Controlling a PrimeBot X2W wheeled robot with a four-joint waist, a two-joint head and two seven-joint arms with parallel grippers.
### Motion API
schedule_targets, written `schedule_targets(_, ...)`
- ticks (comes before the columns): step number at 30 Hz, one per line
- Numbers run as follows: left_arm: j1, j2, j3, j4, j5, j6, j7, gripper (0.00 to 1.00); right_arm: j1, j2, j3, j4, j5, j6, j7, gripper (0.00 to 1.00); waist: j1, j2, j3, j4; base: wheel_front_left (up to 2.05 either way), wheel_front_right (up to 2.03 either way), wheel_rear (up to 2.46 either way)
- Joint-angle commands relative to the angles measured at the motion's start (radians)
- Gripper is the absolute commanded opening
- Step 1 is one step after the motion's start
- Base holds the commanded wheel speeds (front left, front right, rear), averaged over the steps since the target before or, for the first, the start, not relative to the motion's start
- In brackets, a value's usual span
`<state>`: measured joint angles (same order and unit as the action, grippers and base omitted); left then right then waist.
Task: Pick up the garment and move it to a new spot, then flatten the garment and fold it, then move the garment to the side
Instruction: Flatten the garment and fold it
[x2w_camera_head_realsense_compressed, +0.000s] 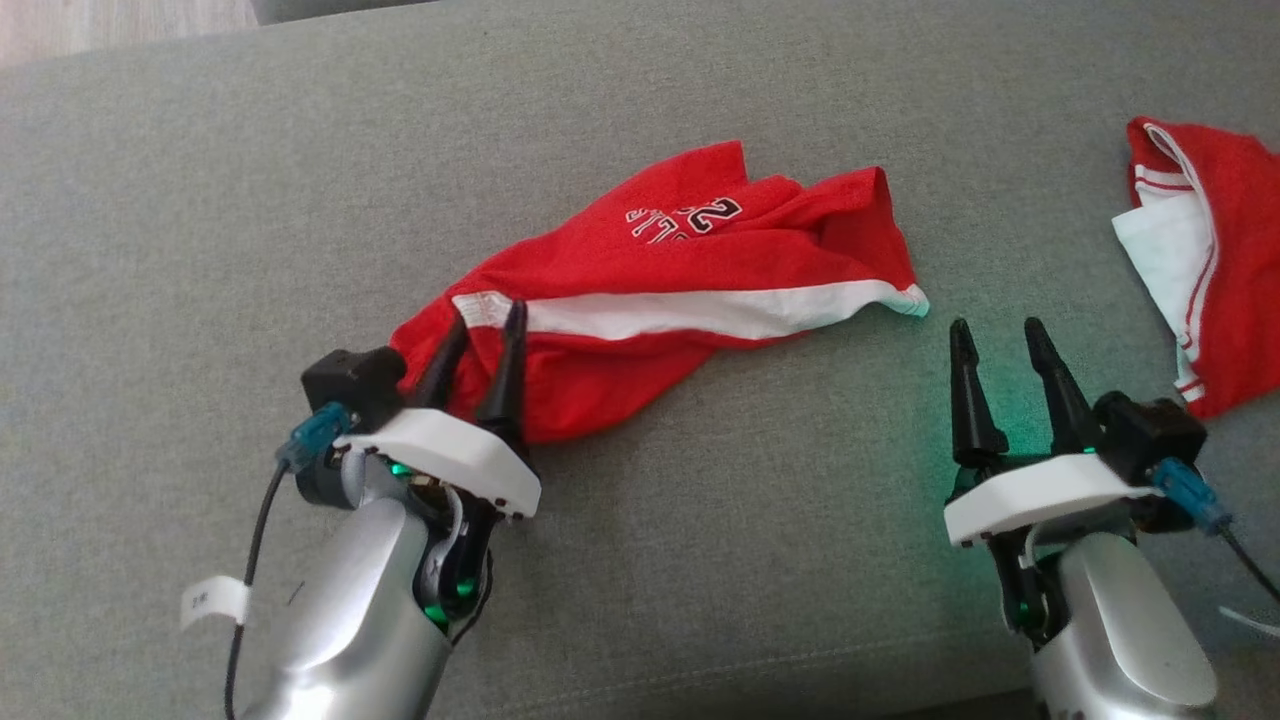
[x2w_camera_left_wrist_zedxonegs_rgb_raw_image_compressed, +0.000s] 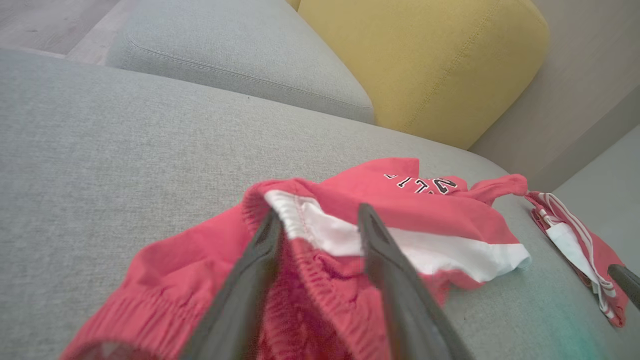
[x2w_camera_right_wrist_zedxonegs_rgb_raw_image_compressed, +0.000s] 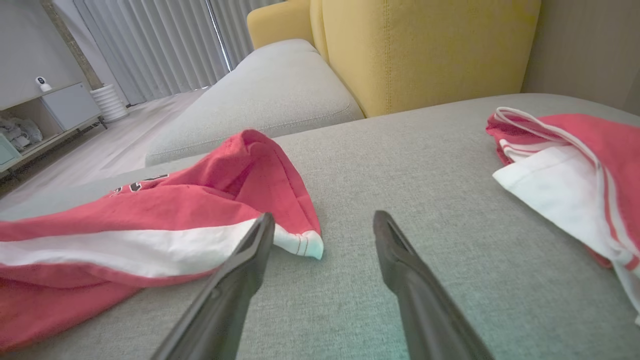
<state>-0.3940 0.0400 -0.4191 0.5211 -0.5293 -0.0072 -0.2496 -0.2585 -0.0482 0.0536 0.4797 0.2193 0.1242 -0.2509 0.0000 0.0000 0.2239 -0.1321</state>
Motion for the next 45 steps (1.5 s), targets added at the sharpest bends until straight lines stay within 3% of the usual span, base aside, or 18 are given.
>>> schedule_targets(1, -0.026, 0.010, 0.020, -0.031, 0.000, 0.006, -0.012, 0.44, -0.027, -0.002, 0.022, -0.028, 0.004, 0.007, -0.011, 1.00, 0.0000, 0.0000, -0.001, 0.000, 0.00, 0.00, 0.00)
schedule_targets(2, -0.028, 0.010, 0.022, -0.033, -0.001, 0.009, -0.012, 0.12, -0.027, -0.002, 0.024, -0.027, 0.004, 0.007, -0.011, 1.00, 0.0000, 0.0000, -0.001, 0.000, 0.00, 0.00, 0.00)
schedule_targets(3, -0.029, 0.010, 0.023, -0.035, 0.002, 0.012, -0.012, 0.00, -0.027, -0.002, 0.025, -0.026, 0.005, 0.007, -0.011, 1.00, 0.0000, 0.0000, 0.000, -0.001, 0.00, 0.00, 0.00)
schedule_targets(13, 0.002, 0.010, 0.080, -0.055, 0.035, 0.044, -0.012, 0.00, -0.022, -0.002, 0.012, 0.004, 0.047, 0.007, -0.011, 1.00, 0.0000, 0.0000, -0.004, 0.023, 0.00, 0.00, 0.00)
schedule_targets(31, 0.035, 0.010, 0.107, -0.054, 0.083, 0.021, -0.012, 0.00, -0.141, -0.002, 0.111, 0.211, 0.102, 0.007, -0.011, 1.00, 0.0000, 0.0000, 0.034, 0.091, 0.00, 0.00, 0.00)
schedule_targets(33, 0.033, 0.010, 0.104, -0.055, 0.081, 0.022, -0.012, 0.00, -0.149, -0.002, 0.126, 0.222, 0.100, 0.007, -0.011, 0.95, 0.0000, 0.0000, 0.037, 0.094, 0.00, 0.00, 0.00)
schedule_targets(38, 0.032, 0.010, 0.102, -0.060, 0.080, 0.024, -0.012, 0.00, -0.145, -0.002, 0.137, 0.224, 0.092, 0.007, -0.011, 0.94, 0.0000, 0.0000, 0.041, 0.094, 0.00, 0.00, 0.00)
schedule_targets(42, 0.032, 0.010, 0.103, -0.061, 0.082, 0.023, -0.012, 0.00, -0.133, -0.002, 0.153, 0.222, 0.083, 0.007, -0.011, 0.81, 0.0000, 0.0000, 0.043, 0.090, 0.00, 0.00, 0.00)
schedule_targets(43, 0.032, 0.010, 0.103, -0.061, 0.082, 0.023, -0.012, 0.00, -0.131, -0.002, 0.158, 0.223, 0.081, 0.007, -0.011, 0.71, 0.0000, 0.0000, 0.044, 0.090, 0.00, 0.00, 0.00)
schedule_targets(45, 0.030, 0.010, 0.101, -0.061, 0.082, 0.023, -0.012, 0.00, -0.126, -0.002, 0.165, 0.226, 0.078, 0.007, -0.011, 0.32, 0.0000, 0.0000, 0.046, 0.090, 0.00, 0.00, 0.00)
